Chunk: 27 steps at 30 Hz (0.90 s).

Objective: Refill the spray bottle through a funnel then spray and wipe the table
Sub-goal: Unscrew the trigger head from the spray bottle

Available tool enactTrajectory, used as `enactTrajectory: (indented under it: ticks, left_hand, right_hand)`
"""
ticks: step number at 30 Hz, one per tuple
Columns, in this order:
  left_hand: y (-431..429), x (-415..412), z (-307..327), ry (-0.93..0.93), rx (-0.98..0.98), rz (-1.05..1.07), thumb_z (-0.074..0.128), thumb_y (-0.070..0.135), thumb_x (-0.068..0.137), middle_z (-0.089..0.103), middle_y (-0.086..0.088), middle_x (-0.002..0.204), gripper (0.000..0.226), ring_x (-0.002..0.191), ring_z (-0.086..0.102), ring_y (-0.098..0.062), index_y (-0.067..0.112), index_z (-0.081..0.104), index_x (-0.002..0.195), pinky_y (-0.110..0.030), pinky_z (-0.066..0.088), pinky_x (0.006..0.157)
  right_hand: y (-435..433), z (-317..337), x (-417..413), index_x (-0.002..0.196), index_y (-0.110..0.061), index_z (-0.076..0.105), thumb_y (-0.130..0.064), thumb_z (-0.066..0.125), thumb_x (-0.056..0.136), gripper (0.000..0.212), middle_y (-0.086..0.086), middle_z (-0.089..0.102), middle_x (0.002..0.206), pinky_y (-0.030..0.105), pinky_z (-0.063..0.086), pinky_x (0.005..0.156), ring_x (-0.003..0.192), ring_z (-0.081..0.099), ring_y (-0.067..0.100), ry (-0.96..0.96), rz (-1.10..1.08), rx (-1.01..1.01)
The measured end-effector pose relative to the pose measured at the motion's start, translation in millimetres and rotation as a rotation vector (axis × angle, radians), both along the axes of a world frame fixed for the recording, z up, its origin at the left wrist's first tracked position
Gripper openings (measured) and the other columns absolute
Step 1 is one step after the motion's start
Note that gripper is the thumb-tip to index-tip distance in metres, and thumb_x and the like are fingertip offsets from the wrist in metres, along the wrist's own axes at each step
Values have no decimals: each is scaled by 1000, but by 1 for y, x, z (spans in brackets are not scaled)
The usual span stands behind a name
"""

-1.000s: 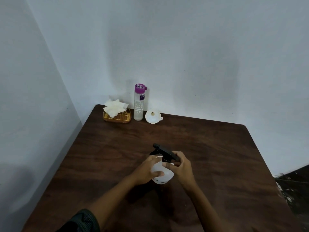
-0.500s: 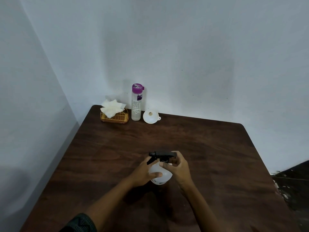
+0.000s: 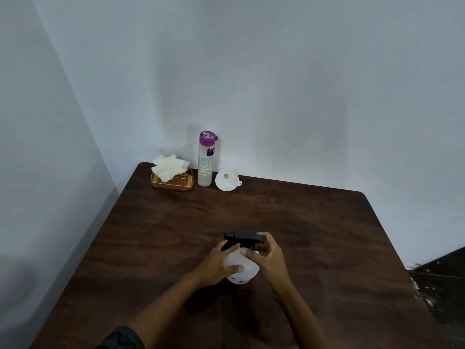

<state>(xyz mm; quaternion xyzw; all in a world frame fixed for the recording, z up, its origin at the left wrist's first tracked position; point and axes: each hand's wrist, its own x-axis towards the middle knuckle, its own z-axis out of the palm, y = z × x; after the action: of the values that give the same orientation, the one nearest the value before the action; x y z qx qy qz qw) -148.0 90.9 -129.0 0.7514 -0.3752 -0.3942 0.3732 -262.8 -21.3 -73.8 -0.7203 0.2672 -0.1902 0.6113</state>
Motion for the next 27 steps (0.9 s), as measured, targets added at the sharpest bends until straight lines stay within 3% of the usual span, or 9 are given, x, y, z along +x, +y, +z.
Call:
enactTrajectory:
  ticks: [3, 6, 8, 11, 14, 17, 21, 24, 27]
  left_hand:
    - [0, 1, -2, 46, -23, 65, 72, 34, 80, 39, 2, 140, 64, 130, 39, -17, 31, 36, 133, -40, 39, 108]
    - [-3, 2, -5, -15, -31, 18, 69, 33, 83, 34, 3, 140, 54, 130, 35, -16, 48, 34, 121, -43, 38, 108]
    - [-3, 2, -4, -49, -38, -7, 68, 41, 81, 32, 4, 142, 60, 132, 34, -17, 43, 35, 131, -43, 37, 109]
    - [-1, 2, -8, 44, -6, 51, 70, 60, 66, 35, 12, 137, 86, 133, 37, -16, 32, 32, 139, -37, 38, 109]
    - [-2, 1, -8, 58, 18, 46, 68, 43, 80, 26, 18, 130, 79, 134, 32, -14, 24, 27, 145, -26, 34, 105]
    - [-1, 0, -7, 54, 11, 50, 68, 37, 83, 25, 18, 130, 75, 128, 30, -7, 24, 27, 144, -23, 30, 104]
    - [-1, 0, -7, 39, -5, 72, 72, 39, 78, 41, 6, 137, 60, 127, 41, -13, 34, 38, 126, -41, 40, 107]
    - [-1, 1, -8, 41, -17, 73, 73, 45, 73, 43, 7, 136, 63, 126, 42, -13, 34, 40, 126, -42, 41, 106]
    - [1, 2, -11, 114, -17, 98, 76, 49, 68, 46, 11, 132, 76, 123, 46, -11, 31, 40, 133, -40, 44, 104]
  right_hand:
    - [-3, -2, -4, 99, -15, 64, -27, 70, 68, 34, 1, 69, 98, 27, 52, 79, 92, 64, 9, 12, 34, 1]
    - [-6, -4, -7, 110, -18, 63, -29, 63, 72, 39, 1, 64, 111, 33, 50, 91, 105, 60, 14, 77, 81, 33]
    - [-5, -2, -7, 114, -17, 62, -29, 58, 75, 41, 0, 59, 116, 32, 47, 93, 109, 57, 14, 97, 116, 29]
    - [-1, 0, -5, 109, -21, 62, -26, 60, 73, 37, 1, 59, 113, 25, 49, 86, 106, 58, 12, 72, 99, 39]
    - [1, 0, -2, 107, -20, 58, -20, 72, 66, 43, 0, 65, 105, 22, 52, 75, 97, 63, 11, 46, 13, 26]
    - [0, 1, 1, 96, -17, 59, -15, 74, 68, 32, 1, 67, 96, 27, 54, 74, 91, 65, 15, 38, -20, -19]
    - [-4, 2, -5, 99, -16, 65, -20, 68, 71, 28, 1, 67, 102, 27, 51, 82, 95, 63, 11, 46, 42, -20]
    - [-6, 2, -7, 102, -15, 65, -20, 64, 78, 24, 5, 61, 108, 26, 50, 85, 99, 60, 13, 68, 102, -15]
    - [-3, 3, -5, 103, -16, 63, -24, 63, 72, 32, 5, 61, 107, 22, 50, 82, 99, 60, 9, 78, 95, 4]
